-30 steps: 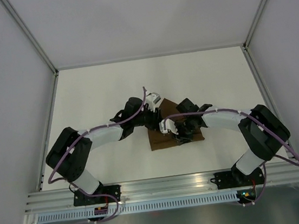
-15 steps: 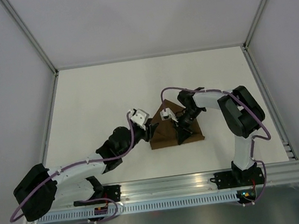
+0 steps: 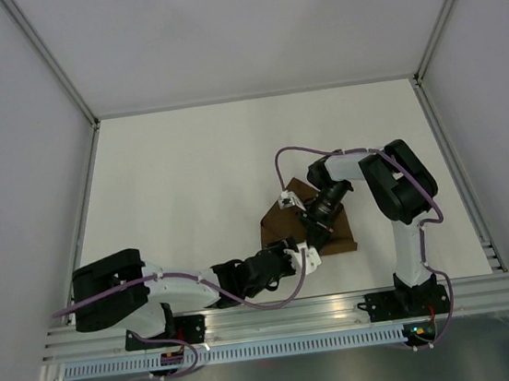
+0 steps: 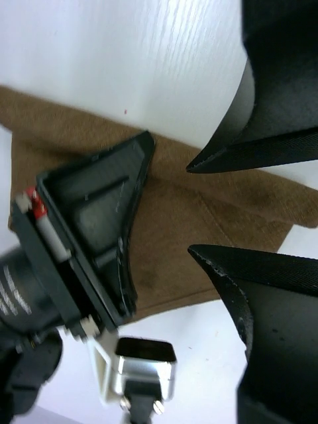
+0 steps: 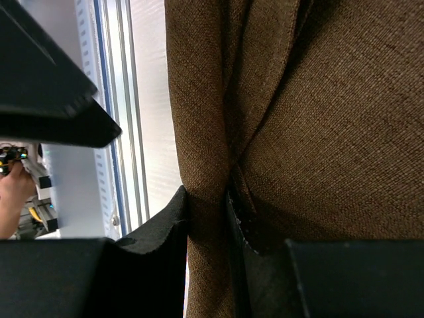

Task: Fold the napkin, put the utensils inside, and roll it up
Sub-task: Roll the napkin with the utensil

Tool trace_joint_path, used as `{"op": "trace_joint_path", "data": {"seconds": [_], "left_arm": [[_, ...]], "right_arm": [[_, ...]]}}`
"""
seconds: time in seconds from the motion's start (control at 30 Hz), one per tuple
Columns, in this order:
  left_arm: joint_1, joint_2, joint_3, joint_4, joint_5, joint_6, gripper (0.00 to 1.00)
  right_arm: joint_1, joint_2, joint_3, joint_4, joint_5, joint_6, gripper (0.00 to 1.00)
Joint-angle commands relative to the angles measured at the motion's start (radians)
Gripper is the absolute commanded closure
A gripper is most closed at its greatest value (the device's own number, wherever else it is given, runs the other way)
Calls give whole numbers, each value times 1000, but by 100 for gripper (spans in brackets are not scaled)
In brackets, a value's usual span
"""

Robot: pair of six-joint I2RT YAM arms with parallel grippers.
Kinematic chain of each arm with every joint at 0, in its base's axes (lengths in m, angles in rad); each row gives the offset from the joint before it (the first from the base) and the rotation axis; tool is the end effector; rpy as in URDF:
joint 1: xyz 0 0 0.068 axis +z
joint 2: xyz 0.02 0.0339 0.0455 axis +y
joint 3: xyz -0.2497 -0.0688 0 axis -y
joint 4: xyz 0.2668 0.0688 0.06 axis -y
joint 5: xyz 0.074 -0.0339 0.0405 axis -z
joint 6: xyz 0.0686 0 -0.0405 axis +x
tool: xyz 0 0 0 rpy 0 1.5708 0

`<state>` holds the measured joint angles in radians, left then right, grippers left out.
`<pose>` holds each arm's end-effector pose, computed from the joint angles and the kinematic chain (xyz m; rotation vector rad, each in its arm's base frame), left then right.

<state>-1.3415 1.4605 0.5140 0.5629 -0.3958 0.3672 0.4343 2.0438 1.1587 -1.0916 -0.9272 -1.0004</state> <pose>0.0995 -0.3100 0.1289 1.2740 1.4530 -0.2656 0.2524 0.1776 0.0615 1.5463 -2.1899 -1.4334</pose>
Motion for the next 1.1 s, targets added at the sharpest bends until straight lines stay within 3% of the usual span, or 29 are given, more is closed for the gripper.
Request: {"op": "trace_joint_path", "data": {"seconds": [0.0,0.53,0.67,0.73,0.77,0.87,0.93,0.97,1.07], "left_arm": [[-47,50,58,15,-25,128,47],[-78,317,103,169,38,207,45],[-62,359,103,190,40,193,48],[-50,365,103,175,60,173,59],[-47,366,104,163,67,167,72],[-42,367,110,115,87,136,88],[-35,362,121,60,116,101,94],[-30,362,129,28,127,86,98],[-9,347,150,-69,234,0,98]], "right_arm": [[-11,61,-7,68,140,-83,100],[-26,96,15,53,134,-78,100],[-28,98,16,50,134,-78,100],[-28,98,16,50,134,-78,100],[-28,99,16,50,133,-78,100],[-28,102,21,42,128,-79,100],[-29,105,25,38,123,-83,100],[-31,105,27,35,123,-83,97],[-31,95,32,32,114,-81,72]]}}
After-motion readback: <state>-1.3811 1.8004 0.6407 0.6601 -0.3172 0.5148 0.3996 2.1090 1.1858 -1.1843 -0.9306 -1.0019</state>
